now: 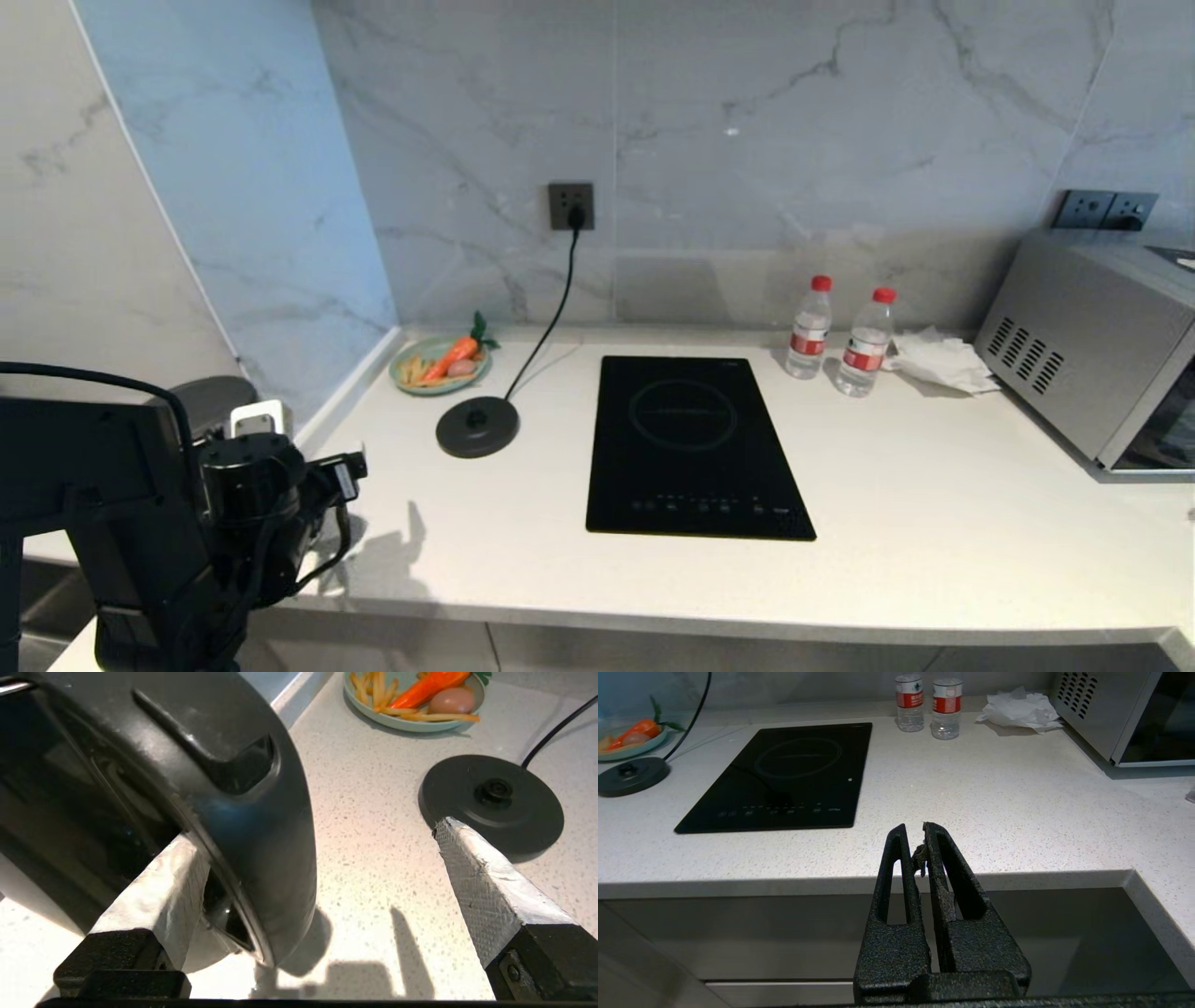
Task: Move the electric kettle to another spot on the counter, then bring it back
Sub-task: Place it by the sink
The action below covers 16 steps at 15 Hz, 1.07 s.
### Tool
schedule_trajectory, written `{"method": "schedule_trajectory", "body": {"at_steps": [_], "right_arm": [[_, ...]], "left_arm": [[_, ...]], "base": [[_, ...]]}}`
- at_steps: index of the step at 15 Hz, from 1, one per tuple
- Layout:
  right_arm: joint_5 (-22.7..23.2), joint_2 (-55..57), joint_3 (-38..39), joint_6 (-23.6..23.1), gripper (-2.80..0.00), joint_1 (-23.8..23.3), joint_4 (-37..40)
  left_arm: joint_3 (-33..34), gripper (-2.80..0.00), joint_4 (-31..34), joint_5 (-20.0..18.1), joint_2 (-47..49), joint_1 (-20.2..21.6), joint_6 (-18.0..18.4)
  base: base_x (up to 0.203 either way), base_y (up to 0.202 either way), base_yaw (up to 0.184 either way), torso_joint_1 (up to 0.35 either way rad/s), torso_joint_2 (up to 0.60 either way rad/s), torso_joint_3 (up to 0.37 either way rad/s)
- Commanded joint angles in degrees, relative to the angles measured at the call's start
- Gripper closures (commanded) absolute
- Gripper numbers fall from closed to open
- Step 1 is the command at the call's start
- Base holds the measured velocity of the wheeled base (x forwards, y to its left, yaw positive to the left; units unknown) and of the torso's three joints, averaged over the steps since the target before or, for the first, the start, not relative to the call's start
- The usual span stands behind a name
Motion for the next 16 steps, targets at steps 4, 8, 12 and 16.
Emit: {"method": "schedule_trajectory", "body": {"at_steps": [4, 8, 12, 16], "right_arm": [[0.0, 0.0, 0.0, 0.01, 0.0, 0.0, 0.0], [0.0, 0.0, 0.0, 0.01, 0.0, 0.0, 0.0], [0.0, 0.0, 0.0, 0.01, 0.0, 0.0, 0.0], [0.0, 0.0, 0.0, 0.01, 0.0, 0.0, 0.0]], "left_arm": [[-2.03, -2.8, -0.48, 0.09, 1.48, -0.44, 0.18], [-4.2, -2.8, -0.48, -1.94, 2.46, -1.24, -0.61], [-2.63, -2.8, -0.48, -10.06, 2.14, 1.8, -3.18], [-2.45, -2.8, -0.48, -14.96, 2.3, 5.66, -3.16]], "base": [[0.0, 0.0, 0.0, 0.0, 0.0, 0.0], [0.0, 0.0, 0.0, 0.0, 0.0, 0.0], [0.0, 0.0, 0.0, 0.0, 0.0, 0.0], [0.0, 0.0, 0.0, 0.0, 0.0, 0.0]]}}
